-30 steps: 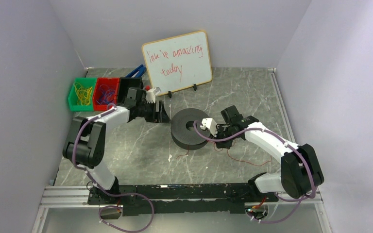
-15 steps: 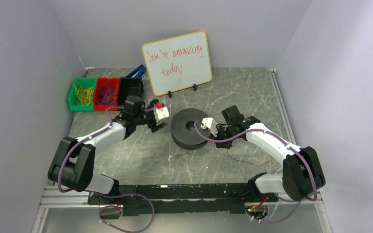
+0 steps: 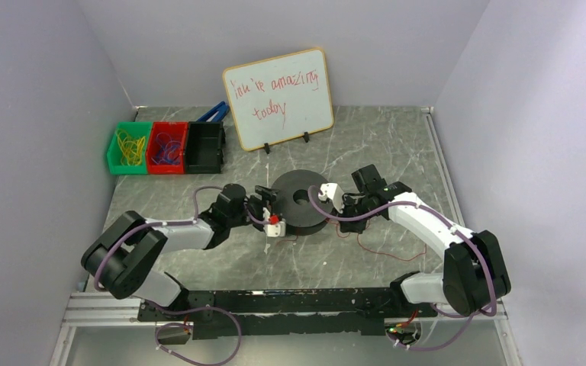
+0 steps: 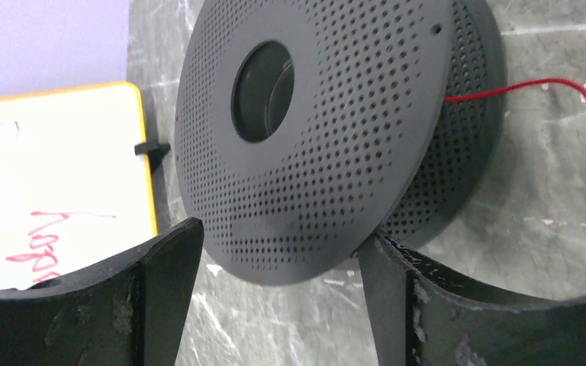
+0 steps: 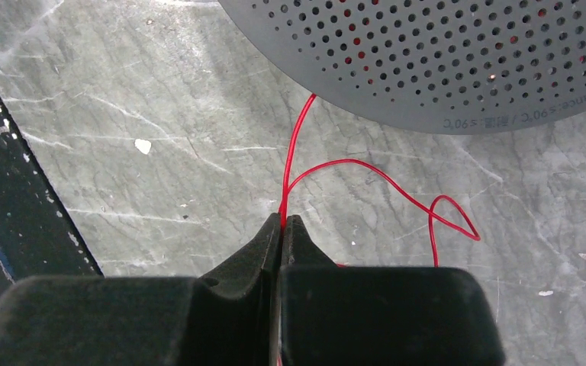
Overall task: Wrap the cables
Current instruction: Pick up the cable reel from the center of the board.
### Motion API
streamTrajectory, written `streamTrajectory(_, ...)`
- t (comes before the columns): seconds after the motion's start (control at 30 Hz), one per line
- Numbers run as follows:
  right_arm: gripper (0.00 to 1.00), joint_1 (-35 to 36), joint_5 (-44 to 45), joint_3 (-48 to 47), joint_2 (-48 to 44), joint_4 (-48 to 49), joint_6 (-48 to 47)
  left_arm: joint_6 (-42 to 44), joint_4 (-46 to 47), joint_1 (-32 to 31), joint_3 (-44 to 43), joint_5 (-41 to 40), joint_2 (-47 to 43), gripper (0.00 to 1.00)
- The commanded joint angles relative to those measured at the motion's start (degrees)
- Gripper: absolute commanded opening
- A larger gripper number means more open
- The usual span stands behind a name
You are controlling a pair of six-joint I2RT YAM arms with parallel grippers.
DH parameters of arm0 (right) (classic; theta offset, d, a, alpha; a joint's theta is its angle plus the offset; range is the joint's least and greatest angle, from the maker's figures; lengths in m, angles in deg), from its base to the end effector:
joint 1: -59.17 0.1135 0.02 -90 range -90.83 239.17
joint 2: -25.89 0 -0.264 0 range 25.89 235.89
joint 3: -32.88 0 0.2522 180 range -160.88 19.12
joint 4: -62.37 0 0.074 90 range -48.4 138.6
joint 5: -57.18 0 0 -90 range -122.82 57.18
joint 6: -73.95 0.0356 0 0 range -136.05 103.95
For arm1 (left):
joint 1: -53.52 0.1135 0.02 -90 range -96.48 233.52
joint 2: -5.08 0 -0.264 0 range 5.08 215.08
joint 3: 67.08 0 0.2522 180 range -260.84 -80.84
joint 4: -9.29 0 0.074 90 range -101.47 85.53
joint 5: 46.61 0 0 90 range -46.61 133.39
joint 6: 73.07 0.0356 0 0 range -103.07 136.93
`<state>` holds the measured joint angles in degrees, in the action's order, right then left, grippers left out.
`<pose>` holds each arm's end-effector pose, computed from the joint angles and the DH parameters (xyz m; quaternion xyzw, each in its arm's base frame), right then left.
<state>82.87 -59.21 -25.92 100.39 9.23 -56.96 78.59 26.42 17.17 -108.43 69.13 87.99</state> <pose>0.2047 0.1071 0.2009 -0.5469 0.7865 0.1951 0.2103 0.2105 -0.1741 0.1643 0.6977 0.4466 -0.0671 0.5561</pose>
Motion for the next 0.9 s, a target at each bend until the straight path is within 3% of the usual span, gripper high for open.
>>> streamTrajectory(0.0, 0.0, -0.32, -2.58, -1.1, -0.95, -0.47, -1.14, 4.99, 8.3, -2.63, 0.39, -3.73, 2.37, 0.76)
streamTrajectory(0.2, 0.0, -0.24, -2.87, -0.77, -3.02, -0.85, -1.92, 3.32, 5.86, -3.96, -0.5, -4.67, 3.3, 0.52)
streamTrajectory(0.4, 0.0, -0.34, -2.1, -0.98, -4.46, -0.82, -2.34, 0.95, 2.43, -4.14, -2.02, -5.58, 3.47, 0.37)
streamTrajectory(0.43, 0.0, -0.36, -2.15, -1.08, -4.65, -0.81, -2.4, 0.32, 1.96, -4.13, -2.33, -5.64, 3.47, 0.31)
streamTrajectory(0.5, 0.0, -0.39, -1.96, -1.26, -4.96, -0.8, -2.42, -1.32, 0.29, -4.14, -3.53, -5.89, 3.56, 0.11)
streamTrajectory(0.53, 0.0, -0.41, -1.92, -1.4, -5.1, -0.96, -2.47, -2.06, -0.91, -4.1, -4.31, -6.21, 3.57, 0.08)
streamTrajectory(0.87, 0.0, -0.41, -1.41, -6.97, -10.22, -5.19, -4.75, -6.97, -9.06, -4.12, -9.11, -6.44, 3.72, 0.03)
